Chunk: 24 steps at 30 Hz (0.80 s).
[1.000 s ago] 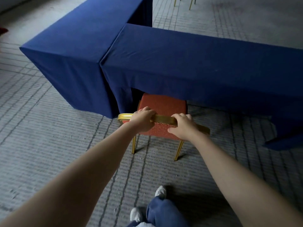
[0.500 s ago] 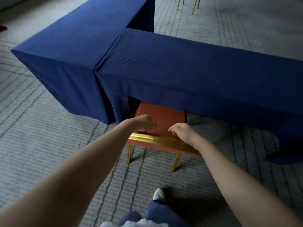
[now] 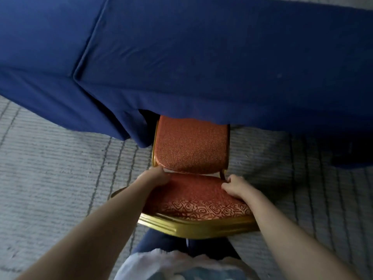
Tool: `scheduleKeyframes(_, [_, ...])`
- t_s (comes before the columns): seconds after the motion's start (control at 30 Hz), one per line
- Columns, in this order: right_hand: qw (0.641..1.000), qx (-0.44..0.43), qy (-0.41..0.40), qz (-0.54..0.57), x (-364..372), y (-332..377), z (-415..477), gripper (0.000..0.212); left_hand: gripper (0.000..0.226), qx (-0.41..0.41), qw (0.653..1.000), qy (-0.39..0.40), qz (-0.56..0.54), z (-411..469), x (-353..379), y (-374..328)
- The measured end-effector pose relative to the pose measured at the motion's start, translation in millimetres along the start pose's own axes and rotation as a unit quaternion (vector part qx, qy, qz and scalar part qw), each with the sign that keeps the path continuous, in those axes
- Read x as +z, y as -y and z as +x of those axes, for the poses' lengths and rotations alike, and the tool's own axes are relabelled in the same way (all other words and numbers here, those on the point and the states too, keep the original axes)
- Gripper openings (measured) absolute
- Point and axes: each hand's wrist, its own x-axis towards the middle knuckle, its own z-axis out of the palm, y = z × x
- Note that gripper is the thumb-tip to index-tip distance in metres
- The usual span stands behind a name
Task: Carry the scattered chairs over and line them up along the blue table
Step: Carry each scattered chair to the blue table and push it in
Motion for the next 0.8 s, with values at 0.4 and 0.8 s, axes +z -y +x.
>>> scheduleKeyframes(0.4, [0.990,0.126,0.035,-0.046,20.8,-1.1,49.5,0.074,0.068,-0.113,0.991,0.051,0.050,67.1,29.6,28.9])
scheduleKeyframes(0.8, [0.978,0.178,0.098,0.045,17.2,-16.5,72.8,0.083,0.107,-0.248,0.965,0.073,0.035,89.2,27.5,51.3])
